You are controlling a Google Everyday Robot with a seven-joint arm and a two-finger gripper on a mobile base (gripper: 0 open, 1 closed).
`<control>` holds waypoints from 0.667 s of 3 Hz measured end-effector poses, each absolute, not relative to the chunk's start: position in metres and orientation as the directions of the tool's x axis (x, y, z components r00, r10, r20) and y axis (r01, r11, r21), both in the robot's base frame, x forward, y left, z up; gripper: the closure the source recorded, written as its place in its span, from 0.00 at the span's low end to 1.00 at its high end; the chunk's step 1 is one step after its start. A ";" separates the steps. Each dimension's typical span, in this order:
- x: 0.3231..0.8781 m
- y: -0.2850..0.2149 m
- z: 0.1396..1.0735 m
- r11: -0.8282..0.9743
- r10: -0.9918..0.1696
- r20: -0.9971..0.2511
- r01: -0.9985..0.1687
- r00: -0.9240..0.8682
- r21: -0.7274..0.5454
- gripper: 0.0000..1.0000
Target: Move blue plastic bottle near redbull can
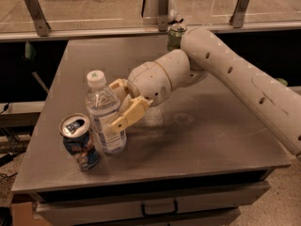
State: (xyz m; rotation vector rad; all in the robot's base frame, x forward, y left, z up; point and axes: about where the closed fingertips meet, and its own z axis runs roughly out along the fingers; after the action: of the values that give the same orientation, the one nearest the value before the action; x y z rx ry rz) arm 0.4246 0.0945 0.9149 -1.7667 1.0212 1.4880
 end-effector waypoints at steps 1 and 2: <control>0.422 0.093 0.915 -0.527 -0.178 -0.981 -0.849 0.080 0.026 0.00; 0.427 0.076 0.930 -0.480 -0.194 -0.974 -0.877 0.120 -0.012 0.00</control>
Offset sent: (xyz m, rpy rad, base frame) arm 0.0118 -0.0502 0.0371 -0.0357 -0.1340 -0.1350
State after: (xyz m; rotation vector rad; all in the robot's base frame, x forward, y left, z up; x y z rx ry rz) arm 0.4269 0.0761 0.9298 -1.7765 1.0408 1.3980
